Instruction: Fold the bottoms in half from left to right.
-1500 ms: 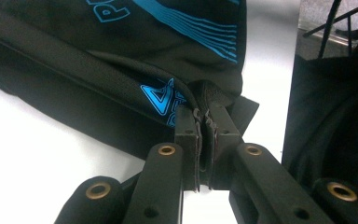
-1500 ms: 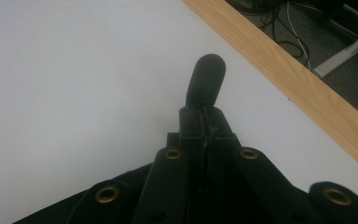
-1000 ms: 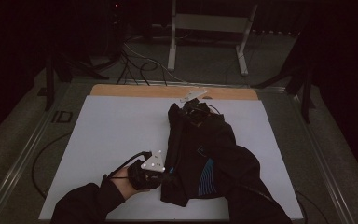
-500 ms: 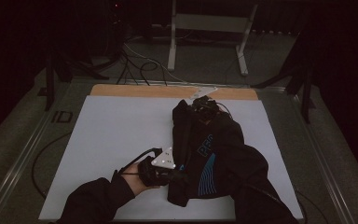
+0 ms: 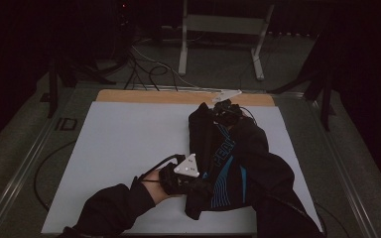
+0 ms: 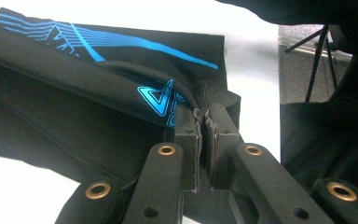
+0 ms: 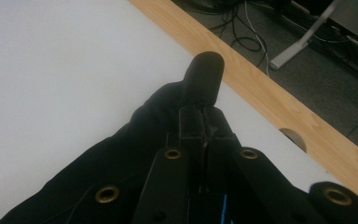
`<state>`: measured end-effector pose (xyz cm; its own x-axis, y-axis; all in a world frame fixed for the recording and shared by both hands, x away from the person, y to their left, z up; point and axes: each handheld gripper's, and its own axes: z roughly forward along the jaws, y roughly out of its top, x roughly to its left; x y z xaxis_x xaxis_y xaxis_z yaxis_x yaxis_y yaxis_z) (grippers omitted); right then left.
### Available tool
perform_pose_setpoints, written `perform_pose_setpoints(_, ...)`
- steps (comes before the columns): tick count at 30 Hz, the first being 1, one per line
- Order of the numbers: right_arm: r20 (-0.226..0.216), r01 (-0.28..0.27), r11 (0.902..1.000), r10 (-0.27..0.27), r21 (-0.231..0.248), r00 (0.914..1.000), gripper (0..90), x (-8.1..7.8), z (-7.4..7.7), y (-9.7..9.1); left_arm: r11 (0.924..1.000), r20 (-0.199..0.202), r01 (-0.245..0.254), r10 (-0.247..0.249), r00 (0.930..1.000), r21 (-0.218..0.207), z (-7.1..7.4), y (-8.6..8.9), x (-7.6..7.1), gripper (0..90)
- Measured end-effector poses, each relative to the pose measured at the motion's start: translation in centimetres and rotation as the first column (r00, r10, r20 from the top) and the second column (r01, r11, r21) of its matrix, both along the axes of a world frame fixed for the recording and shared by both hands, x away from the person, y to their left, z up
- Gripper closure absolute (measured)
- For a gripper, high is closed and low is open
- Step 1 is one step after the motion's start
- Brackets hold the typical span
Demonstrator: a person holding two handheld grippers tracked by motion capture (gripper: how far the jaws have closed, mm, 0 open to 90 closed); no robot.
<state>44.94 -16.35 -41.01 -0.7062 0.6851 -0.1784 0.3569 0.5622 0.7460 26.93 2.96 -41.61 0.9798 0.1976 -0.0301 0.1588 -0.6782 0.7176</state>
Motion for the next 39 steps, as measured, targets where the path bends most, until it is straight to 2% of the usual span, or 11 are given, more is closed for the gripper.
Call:
perform_pose_setpoints(13, -0.006, 0.048, 0.9987, -0.048, -0.018, 0.9988, 88.3, 0.1, -0.4, -3.0, 0.9994, -0.013, 0.024, -0.024, 0.9996, -0.024, -0.9, -2.8, 0.9, 85.3)
perform_pose_setpoints(16, -0.007, 0.058, 0.9981, -0.058, -0.02, 0.9983, 88.3, 0.1, -0.6, -3.5, 0.9992, -0.01, 0.036, -0.036, 0.9993, -0.019, -1.2, -3.4, 1.1, 85.3)
perform_pose_setpoints(31, -0.033, 0.114, 0.9915, -0.116, -0.063, 0.9926, 88.3, 1.0, -2.8, -6.3, 0.9984, -0.035, 0.041, -0.043, 0.9985, -0.038, -3.2, -6.2, 2.1, 85.2)
perform_pose_setpoints(39, -0.048, 0.139, 0.9885, -0.142, -0.061, 0.9888, 88.3, 1.4, -3.9, -7.5, 0.9984, -0.045, 0.047, -0.048, 0.9978, -0.033, -4.1, -7.6, 2.4, 85.2)
